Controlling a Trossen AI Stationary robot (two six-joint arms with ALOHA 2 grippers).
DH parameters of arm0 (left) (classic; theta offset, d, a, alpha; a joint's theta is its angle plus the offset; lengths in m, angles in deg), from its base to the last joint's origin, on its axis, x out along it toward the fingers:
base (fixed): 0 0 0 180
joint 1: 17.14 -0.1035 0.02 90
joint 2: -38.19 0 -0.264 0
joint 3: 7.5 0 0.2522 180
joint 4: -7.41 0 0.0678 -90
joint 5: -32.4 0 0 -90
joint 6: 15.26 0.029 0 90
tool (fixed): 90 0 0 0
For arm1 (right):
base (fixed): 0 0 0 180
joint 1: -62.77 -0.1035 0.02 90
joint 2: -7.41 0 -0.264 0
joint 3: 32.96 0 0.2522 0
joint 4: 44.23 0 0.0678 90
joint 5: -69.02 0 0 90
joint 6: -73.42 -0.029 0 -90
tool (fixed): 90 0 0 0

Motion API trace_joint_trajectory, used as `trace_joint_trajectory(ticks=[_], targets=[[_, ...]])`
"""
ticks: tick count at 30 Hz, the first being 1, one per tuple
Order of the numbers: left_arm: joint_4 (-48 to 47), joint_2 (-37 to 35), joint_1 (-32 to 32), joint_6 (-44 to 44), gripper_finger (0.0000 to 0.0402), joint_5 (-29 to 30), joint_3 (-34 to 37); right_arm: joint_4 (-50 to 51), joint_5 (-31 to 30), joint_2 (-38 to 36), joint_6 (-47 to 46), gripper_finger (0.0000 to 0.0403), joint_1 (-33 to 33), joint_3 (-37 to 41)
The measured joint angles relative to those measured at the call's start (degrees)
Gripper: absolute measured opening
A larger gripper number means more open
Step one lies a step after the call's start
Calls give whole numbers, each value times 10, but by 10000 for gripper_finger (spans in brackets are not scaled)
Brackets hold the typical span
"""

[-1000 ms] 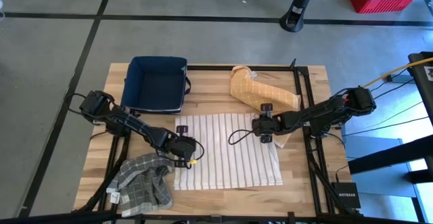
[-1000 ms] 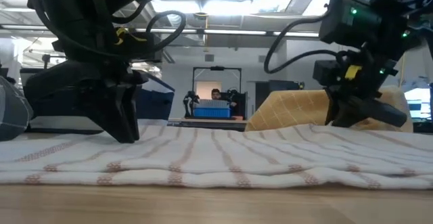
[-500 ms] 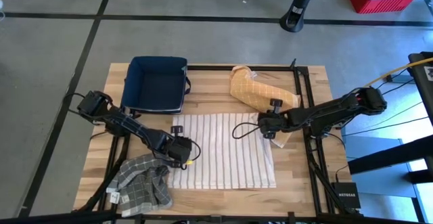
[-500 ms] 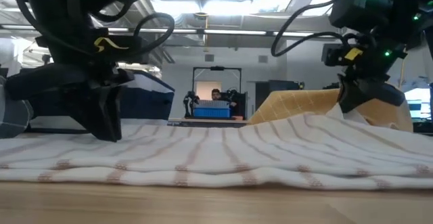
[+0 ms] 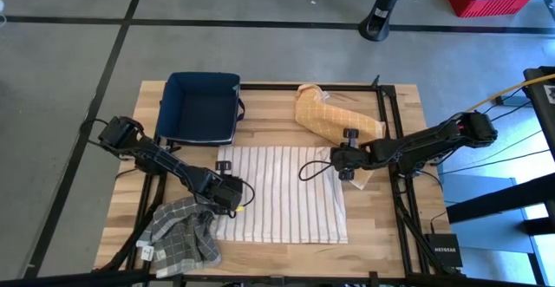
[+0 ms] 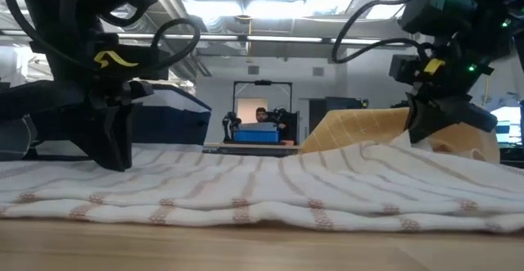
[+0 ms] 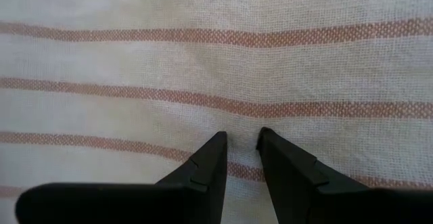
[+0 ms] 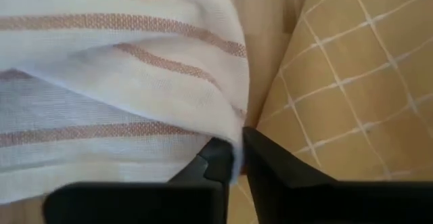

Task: Fold towel
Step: Fold the white towel

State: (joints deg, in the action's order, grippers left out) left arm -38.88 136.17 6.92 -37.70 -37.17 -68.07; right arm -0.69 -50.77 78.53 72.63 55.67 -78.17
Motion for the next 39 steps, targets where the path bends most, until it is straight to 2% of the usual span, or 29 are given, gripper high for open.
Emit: trace_joint_trajectory(ticks=[7,10,13,21,26,36,39], targets=[[1,0,0,8,88,8,-2,87,78,-5,-3,140,-1,-68],[1,0,0,4,88,10,-2,83,109,-5,12,173,-1,-64],[1,0,0,-1,88,12,-2,38,135,4,53,190,-1,-27],[1,0,0,-1,88,14,-2,-130,109,36,168,190,-1,49],[2,0,0,-1,88,15,-2,-137,57,48,229,189,-1,53],[2,0,0,-3,88,16,-2,-199,42,48,268,189,-1,53],[2,0,0,-3,88,16,-2,-186,40,52,268,188,0,53]])
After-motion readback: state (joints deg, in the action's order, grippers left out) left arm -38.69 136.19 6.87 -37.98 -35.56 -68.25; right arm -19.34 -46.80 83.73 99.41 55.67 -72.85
